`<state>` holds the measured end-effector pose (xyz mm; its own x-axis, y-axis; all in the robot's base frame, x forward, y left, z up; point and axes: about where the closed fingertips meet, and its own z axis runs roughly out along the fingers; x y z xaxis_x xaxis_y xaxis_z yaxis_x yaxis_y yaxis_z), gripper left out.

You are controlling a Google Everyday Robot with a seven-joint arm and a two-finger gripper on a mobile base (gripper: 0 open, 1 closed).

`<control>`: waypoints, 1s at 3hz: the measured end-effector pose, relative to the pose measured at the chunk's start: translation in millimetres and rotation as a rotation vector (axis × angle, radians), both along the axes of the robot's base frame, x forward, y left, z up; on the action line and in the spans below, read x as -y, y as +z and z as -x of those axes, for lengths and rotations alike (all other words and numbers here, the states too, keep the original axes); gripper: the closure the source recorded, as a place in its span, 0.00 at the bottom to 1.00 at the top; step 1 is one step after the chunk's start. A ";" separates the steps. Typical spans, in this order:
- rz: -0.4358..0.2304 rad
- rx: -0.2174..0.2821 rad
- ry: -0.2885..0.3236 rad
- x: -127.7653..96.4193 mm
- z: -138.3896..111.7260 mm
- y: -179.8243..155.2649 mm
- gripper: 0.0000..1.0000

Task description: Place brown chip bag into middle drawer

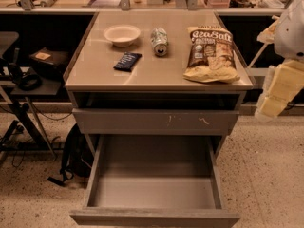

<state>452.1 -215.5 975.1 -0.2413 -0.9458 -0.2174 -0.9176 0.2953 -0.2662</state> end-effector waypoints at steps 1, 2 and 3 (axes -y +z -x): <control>0.069 -0.035 -0.004 -7.2 -17.1 -5.5 0.00; 0.084 -0.030 -0.001 -7.1 -18.4 -4.6 0.00; 0.034 0.053 -0.010 2.2 -42.0 5.6 0.00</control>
Offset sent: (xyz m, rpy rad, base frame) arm 0.0156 0.0067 -0.0046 -0.0568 0.0277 -0.0042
